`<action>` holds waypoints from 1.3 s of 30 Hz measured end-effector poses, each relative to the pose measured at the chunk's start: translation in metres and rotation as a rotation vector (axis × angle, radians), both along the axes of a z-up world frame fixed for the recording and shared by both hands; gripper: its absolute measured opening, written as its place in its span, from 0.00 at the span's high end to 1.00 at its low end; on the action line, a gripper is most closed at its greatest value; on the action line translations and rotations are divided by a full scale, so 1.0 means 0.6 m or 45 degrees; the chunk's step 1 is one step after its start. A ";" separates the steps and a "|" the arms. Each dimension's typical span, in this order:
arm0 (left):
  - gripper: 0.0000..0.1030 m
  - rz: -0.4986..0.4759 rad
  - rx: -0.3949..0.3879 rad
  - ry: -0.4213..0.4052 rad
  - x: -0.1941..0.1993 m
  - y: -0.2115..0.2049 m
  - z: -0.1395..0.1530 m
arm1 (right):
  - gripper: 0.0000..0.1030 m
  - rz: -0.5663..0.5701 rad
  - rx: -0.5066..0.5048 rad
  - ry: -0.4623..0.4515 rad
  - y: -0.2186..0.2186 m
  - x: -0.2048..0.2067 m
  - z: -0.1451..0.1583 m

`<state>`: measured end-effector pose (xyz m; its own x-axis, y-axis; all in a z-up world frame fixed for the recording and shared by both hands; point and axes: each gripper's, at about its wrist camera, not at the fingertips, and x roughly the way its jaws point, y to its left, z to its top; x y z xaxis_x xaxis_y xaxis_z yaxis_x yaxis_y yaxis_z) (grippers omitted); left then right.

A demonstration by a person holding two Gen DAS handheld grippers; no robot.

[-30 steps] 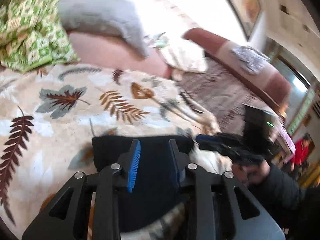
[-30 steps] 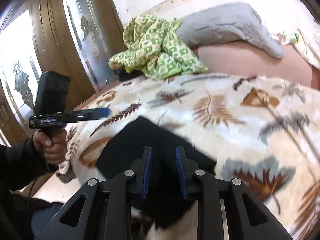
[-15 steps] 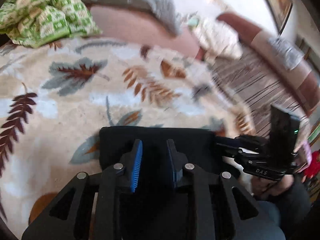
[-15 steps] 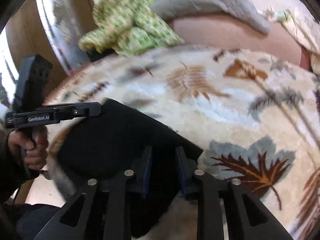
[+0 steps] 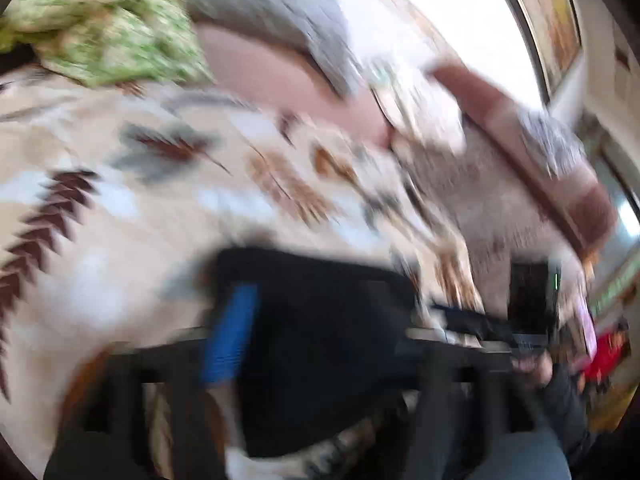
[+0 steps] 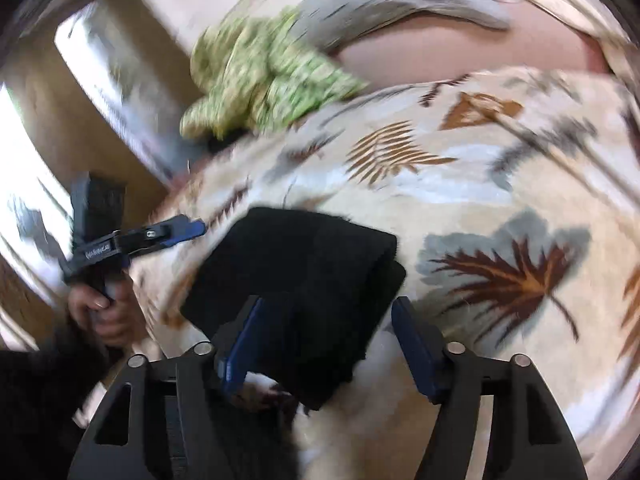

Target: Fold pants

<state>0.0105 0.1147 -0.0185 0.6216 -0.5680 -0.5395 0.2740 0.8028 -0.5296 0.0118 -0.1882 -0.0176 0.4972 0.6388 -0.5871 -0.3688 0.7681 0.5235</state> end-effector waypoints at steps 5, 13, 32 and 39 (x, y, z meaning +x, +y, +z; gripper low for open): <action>0.24 -0.063 -0.233 0.364 0.049 0.020 -0.111 | 0.35 0.001 0.219 0.232 -0.005 0.035 -0.064; 0.68 -0.058 -0.236 0.363 0.043 0.002 -0.115 | 0.58 0.027 0.256 0.231 0.017 0.049 -0.087; 0.56 -0.106 -0.086 0.333 0.219 -0.125 -0.110 | 0.59 -0.321 0.308 0.348 -0.138 0.172 -0.084; 0.61 -0.076 -0.076 -0.029 0.140 -0.128 -0.013 | 0.65 -0.258 -0.132 -0.161 -0.075 0.089 0.056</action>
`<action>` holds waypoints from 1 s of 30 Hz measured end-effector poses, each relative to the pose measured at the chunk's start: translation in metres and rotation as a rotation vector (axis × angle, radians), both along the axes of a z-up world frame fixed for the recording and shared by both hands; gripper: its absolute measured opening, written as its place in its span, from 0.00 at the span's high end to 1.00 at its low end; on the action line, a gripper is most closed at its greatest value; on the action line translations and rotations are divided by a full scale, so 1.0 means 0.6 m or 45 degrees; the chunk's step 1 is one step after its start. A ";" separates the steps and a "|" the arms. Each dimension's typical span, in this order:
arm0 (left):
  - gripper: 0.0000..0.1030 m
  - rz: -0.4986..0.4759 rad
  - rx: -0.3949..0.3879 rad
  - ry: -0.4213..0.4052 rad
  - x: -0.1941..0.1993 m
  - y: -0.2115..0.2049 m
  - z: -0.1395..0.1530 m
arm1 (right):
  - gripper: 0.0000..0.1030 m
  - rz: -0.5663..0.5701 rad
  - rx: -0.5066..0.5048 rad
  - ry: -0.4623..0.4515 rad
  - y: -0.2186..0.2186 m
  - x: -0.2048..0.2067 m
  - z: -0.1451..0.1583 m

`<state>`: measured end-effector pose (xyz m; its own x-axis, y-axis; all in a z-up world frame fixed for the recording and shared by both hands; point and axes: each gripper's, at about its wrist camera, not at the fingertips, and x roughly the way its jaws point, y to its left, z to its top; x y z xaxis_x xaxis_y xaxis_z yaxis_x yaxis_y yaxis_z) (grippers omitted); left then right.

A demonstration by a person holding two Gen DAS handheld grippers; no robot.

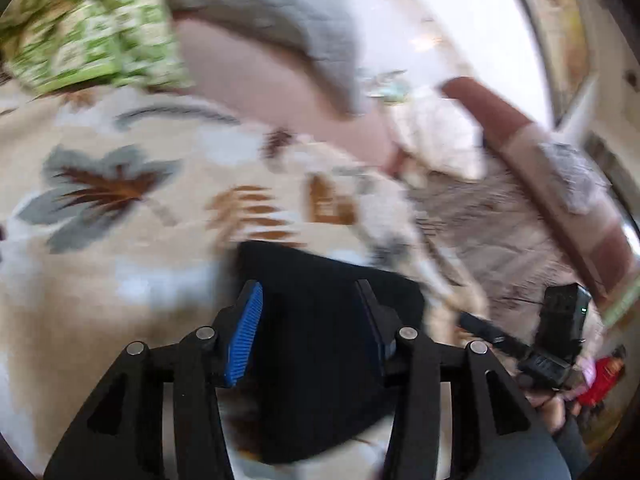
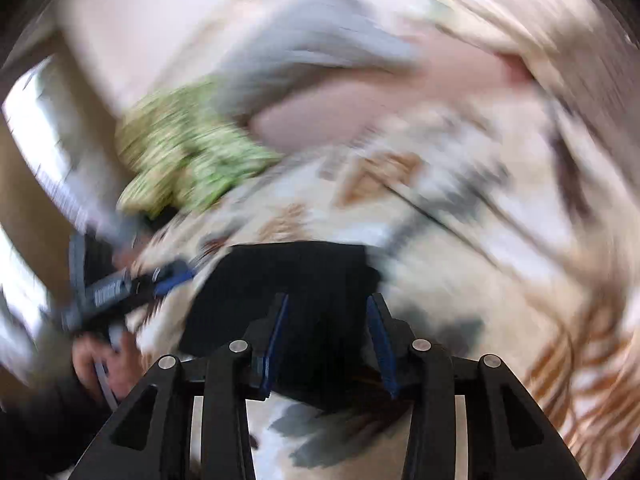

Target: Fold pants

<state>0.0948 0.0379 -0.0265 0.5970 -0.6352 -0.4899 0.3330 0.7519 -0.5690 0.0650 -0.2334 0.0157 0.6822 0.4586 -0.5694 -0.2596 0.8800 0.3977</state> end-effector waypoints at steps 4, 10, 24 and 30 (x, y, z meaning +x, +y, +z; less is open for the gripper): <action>0.84 -0.160 0.219 0.077 -0.022 -0.081 -0.043 | 0.87 0.145 -0.341 0.045 0.088 -0.013 -0.016; 0.88 -0.134 0.283 0.112 -0.021 -0.089 -0.065 | 0.87 0.132 -0.383 0.210 0.087 0.003 -0.066; 0.84 0.060 0.507 0.052 0.091 -0.118 -0.063 | 0.73 -0.126 -0.335 0.125 0.065 0.104 -0.087; 0.81 0.126 0.582 0.057 0.084 -0.129 -0.041 | 0.61 -0.198 -0.318 0.135 0.061 0.091 -0.059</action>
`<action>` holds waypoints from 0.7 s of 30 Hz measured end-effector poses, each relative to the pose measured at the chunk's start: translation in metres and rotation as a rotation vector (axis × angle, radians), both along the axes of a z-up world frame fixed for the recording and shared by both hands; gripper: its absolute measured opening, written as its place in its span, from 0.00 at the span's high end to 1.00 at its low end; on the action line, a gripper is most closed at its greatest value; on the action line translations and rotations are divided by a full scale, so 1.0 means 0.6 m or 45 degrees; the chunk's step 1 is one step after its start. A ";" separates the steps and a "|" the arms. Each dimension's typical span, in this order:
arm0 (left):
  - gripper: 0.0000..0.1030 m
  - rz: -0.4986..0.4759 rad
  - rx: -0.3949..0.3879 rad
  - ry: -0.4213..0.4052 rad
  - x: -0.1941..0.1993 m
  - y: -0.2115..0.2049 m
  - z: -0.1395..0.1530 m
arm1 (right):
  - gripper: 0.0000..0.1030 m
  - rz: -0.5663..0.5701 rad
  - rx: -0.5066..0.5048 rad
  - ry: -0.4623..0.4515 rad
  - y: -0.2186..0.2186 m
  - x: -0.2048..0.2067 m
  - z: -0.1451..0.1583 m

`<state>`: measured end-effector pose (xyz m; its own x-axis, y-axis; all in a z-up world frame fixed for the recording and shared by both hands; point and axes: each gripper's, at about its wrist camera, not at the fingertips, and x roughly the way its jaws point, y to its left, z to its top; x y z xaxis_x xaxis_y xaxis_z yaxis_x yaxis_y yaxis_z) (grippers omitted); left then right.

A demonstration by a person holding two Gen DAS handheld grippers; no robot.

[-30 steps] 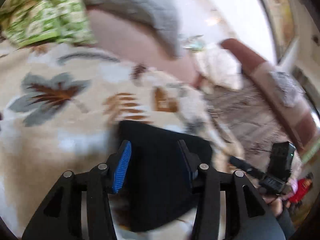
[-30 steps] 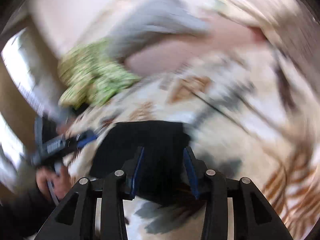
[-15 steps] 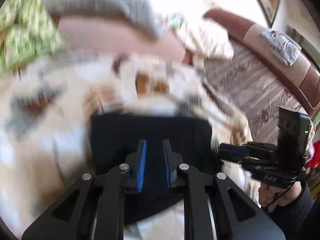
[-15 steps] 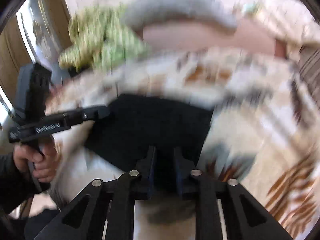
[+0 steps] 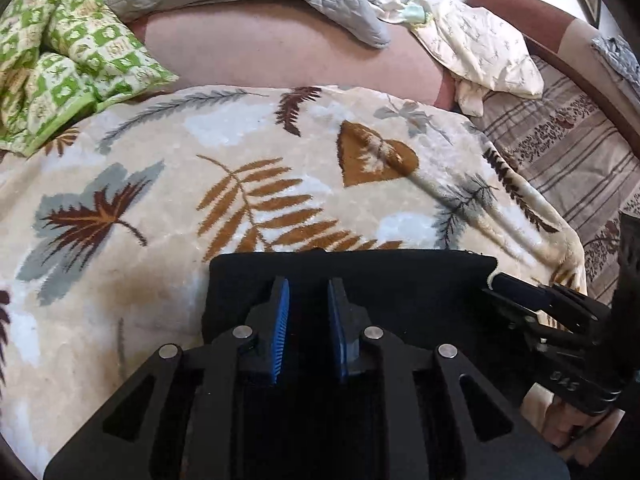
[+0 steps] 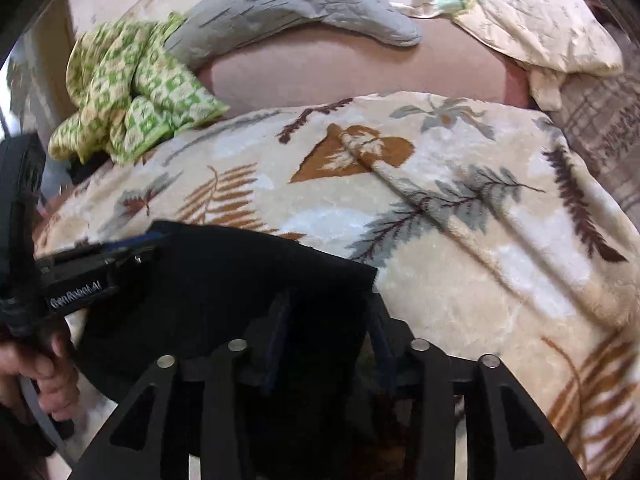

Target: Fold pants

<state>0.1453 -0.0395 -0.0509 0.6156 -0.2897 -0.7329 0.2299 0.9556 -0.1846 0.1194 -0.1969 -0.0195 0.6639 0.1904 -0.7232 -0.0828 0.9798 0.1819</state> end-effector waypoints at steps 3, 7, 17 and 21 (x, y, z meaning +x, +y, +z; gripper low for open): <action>0.48 0.061 0.031 -0.027 -0.031 -0.001 0.020 | 0.57 -0.028 0.016 -0.107 -0.013 -0.039 0.027; 0.21 0.118 0.095 -0.119 -0.092 -0.007 0.049 | 0.41 0.025 -0.062 -0.175 0.005 -0.112 0.060; 0.21 0.070 0.279 -0.246 -0.188 -0.024 0.082 | 0.35 0.060 -0.275 -0.237 0.066 -0.207 0.050; 0.21 0.086 0.281 -0.235 -0.198 -0.015 0.078 | 0.35 0.030 -0.247 -0.217 0.063 -0.216 0.043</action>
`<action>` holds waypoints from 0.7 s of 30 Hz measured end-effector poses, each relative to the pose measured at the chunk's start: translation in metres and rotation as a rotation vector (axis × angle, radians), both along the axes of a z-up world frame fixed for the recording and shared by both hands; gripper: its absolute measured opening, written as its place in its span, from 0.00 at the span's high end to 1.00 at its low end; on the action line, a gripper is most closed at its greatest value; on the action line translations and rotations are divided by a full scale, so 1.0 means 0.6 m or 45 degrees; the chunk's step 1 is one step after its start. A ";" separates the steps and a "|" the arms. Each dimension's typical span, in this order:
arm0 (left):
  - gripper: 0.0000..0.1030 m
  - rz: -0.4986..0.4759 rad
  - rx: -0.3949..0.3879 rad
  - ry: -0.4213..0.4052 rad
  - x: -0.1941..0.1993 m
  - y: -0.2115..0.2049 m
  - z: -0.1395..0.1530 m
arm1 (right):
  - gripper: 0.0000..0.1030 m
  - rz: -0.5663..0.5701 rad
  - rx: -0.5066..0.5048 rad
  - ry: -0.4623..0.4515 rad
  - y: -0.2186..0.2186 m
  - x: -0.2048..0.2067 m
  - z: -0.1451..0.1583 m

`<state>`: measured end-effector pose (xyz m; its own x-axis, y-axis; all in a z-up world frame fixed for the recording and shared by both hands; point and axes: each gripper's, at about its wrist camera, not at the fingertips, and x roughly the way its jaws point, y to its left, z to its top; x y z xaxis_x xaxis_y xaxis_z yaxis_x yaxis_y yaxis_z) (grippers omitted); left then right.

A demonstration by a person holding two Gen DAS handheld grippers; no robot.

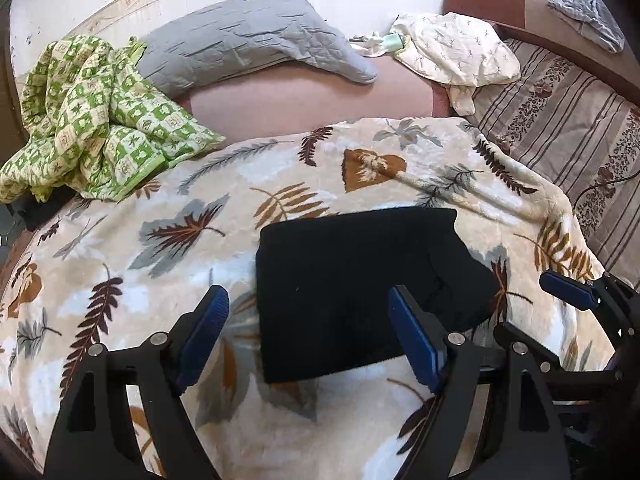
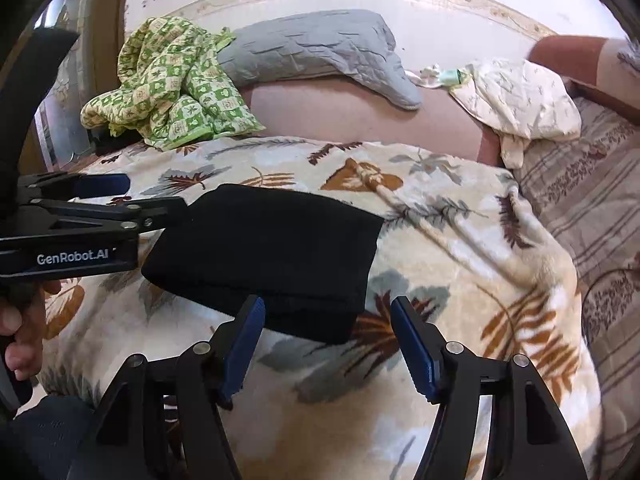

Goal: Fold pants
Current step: 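Open both grippers and lift them away from the folded pants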

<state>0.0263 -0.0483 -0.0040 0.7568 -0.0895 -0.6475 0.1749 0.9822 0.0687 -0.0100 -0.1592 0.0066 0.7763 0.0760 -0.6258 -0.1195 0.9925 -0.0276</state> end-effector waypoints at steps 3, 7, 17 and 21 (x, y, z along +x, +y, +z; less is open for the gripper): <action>0.21 0.010 -0.008 0.006 -0.005 0.005 -0.004 | 0.32 -0.006 -0.010 -0.006 0.000 -0.003 0.000; 0.21 0.014 -0.008 0.019 -0.005 0.005 -0.012 | 0.30 -0.022 -0.026 -0.005 0.000 -0.001 -0.002; 0.21 -0.011 -0.008 0.061 0.002 0.001 -0.025 | 0.28 -0.056 -0.015 0.007 -0.008 0.008 -0.005; 0.16 -0.052 -0.011 0.064 -0.004 -0.008 -0.023 | 0.28 -0.073 -0.007 0.007 -0.012 0.012 -0.005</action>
<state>0.0240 -0.0529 -0.0176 0.7188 -0.1252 -0.6838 0.2175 0.9748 0.0502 -0.0029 -0.1665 0.0037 0.7759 0.0279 -0.6302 -0.0623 0.9975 -0.0325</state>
